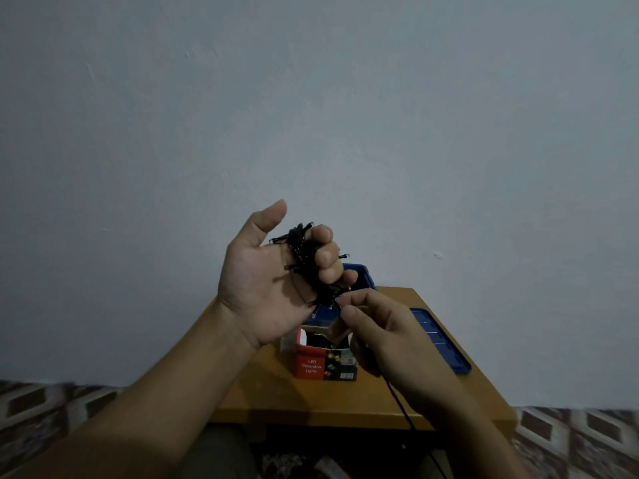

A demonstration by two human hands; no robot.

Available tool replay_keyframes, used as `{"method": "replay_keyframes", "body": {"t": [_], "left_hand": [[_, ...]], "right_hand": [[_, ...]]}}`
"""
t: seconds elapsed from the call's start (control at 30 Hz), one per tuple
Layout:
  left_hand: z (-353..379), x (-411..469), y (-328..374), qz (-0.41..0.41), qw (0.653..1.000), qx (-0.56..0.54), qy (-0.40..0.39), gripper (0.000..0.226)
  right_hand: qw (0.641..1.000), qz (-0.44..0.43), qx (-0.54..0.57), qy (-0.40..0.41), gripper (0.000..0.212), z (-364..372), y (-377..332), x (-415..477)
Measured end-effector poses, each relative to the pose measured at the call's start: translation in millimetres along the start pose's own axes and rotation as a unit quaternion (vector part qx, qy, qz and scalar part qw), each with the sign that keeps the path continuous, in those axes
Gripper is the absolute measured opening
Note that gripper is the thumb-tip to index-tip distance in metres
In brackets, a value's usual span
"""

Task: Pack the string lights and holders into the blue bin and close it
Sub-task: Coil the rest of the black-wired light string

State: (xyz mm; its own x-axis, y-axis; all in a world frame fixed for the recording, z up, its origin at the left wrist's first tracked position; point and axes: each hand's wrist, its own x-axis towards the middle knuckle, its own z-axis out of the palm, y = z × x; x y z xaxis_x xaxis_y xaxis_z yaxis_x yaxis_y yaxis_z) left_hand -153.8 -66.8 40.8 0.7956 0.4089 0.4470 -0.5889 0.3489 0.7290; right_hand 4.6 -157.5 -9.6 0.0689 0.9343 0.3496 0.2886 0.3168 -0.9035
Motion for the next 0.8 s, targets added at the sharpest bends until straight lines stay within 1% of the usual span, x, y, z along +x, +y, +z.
{"method": "replay_keyframes", "body": {"t": [0.07, 0.17, 0.3, 0.37, 0.47, 0.57, 0.67, 0.8], "left_hand": [[3.1, 0.3, -1.7, 0.005, 1.000, 0.013, 0.028, 0.051], [7.5, 0.1, -4.0, 0.012, 0.998, 0.022, 0.060, 0.053], [12.2, 0.9, -7.5, 0.033, 0.995, 0.033, 0.084, 0.055], [12.8, 1.6, -10.2, 0.048, 0.992, 0.067, 0.092, 0.058], [13.2, 2.7, -14.6, 0.057, 0.987, 0.123, 0.084, 0.070], [10.8, 4.5, -19.0, 0.040, 0.978, 0.191, 0.081, 0.075], [9.3, 5.4, -23.8, 0.010, 0.958, 0.272, 0.091, 0.080], [9.5, 6.6, -27.1, -0.020, 0.943, 0.316, 0.098, 0.080]], "right_hand": [[1.000, -0.005, -0.002, -0.009, 0.017, 1.9, -1.8, -1.9], [0.999, -0.012, -0.045, -0.016, 0.020, 4.3, -1.9, -2.8], [0.998, 0.009, -0.066, -0.008, 0.027, 5.0, -1.9, -2.9], [0.998, 0.014, -0.064, -0.016, 0.028, 4.8, -4.4, -4.1], [0.998, 0.020, -0.065, -0.018, 0.030, 4.1, -6.8, -5.0], [0.997, 0.021, -0.073, -0.016, 0.031, 3.2, -7.7, -3.9], [0.996, 0.022, -0.083, -0.014, 0.032, 2.1, -8.1, -3.1], [0.996, 0.022, -0.085, -0.013, 0.034, -0.3, -7.5, -2.9]]}}
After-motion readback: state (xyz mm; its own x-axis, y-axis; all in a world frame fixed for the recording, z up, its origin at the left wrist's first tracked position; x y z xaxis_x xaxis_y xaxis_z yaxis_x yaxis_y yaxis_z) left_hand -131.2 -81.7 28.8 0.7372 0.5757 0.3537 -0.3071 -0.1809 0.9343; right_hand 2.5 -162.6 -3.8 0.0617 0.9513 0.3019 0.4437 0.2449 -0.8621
